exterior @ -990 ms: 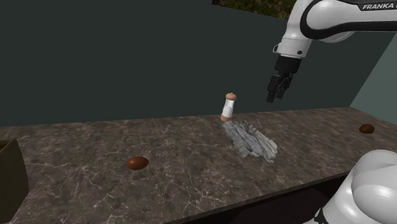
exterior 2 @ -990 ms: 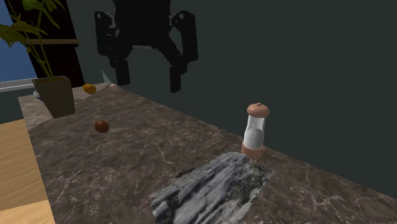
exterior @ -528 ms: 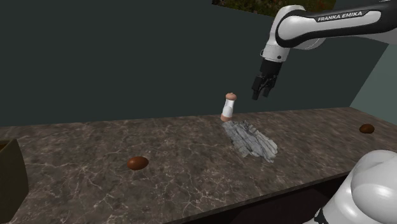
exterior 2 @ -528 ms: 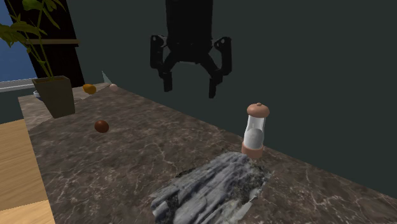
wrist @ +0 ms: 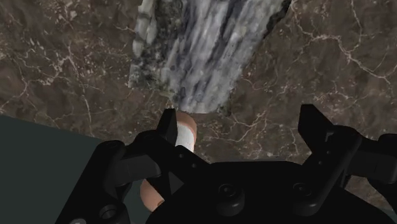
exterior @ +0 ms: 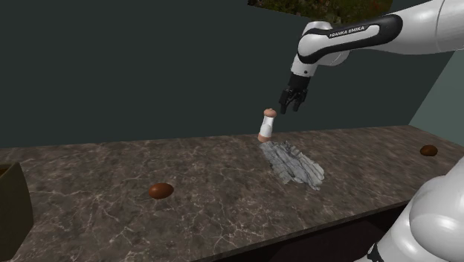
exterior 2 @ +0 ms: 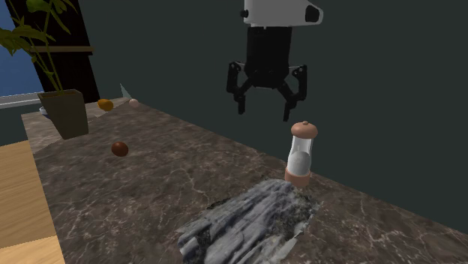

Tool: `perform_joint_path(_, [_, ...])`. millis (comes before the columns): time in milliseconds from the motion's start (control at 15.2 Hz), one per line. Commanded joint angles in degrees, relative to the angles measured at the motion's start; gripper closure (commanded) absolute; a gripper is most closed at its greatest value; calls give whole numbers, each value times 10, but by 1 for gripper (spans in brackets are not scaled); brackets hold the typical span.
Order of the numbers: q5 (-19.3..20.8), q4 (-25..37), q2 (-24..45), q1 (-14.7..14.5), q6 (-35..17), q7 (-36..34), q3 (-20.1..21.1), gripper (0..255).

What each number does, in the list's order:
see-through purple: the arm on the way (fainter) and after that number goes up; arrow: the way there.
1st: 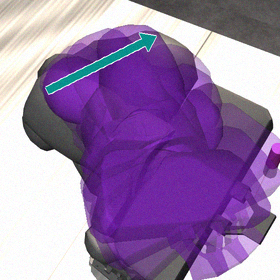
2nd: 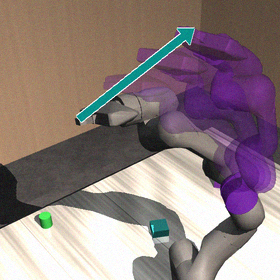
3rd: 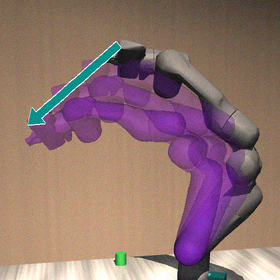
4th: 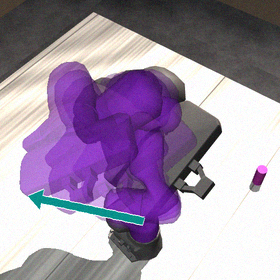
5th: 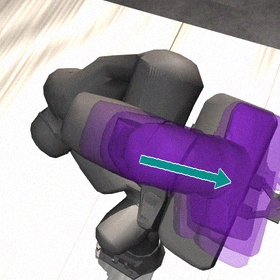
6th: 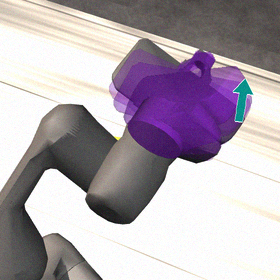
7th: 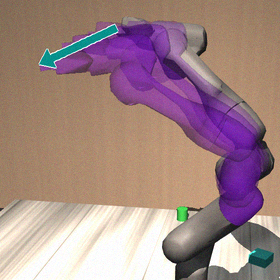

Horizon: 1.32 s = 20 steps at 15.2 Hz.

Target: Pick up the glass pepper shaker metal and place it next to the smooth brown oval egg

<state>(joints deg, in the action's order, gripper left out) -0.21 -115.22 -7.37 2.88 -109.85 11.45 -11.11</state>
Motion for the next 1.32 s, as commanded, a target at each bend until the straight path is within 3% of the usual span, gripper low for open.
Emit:
perform_joint_path(0, [-7,31,37,4,-10,8,-7,0])
perform_joint_path(726, [-65,265,265,43,-20,43,-26,0])
perform_joint_path(1254, [-71,232,283,43,-71,47,-24,0])
